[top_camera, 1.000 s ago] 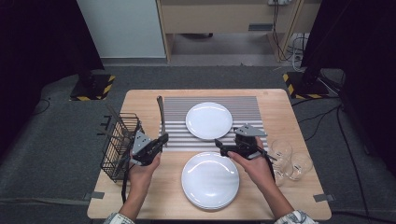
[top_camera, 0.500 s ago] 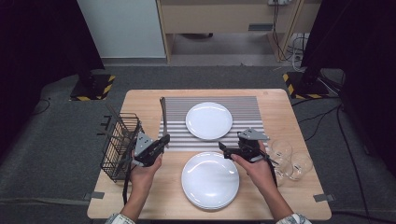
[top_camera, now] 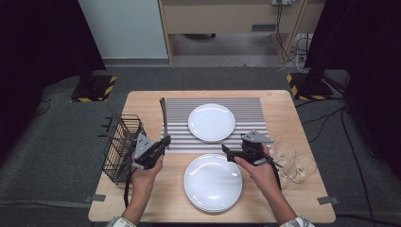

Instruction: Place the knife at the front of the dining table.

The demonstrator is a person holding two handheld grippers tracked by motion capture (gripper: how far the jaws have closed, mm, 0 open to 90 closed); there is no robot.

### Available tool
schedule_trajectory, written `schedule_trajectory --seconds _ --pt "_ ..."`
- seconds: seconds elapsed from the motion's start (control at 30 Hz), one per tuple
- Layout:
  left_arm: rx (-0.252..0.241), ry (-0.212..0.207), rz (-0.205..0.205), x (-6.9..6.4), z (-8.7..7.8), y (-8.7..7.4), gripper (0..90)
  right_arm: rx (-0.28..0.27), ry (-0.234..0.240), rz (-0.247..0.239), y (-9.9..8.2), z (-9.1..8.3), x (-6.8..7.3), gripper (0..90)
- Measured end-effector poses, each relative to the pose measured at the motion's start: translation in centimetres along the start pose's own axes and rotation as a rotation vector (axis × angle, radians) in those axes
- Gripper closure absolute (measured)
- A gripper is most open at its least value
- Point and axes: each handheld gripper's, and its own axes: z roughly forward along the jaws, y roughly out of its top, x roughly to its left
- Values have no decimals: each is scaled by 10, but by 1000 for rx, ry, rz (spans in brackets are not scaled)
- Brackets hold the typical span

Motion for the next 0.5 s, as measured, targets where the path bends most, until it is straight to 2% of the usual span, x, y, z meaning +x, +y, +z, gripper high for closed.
schedule_trajectory --seconds 0.3,0.5 --pt "9 -7 22 -5 3 4 887 -2 -1 6 0 -1 -1 85" --pt "4 -2 14 -6 8 9 888 -6 0 9 0 -2 -1 85"
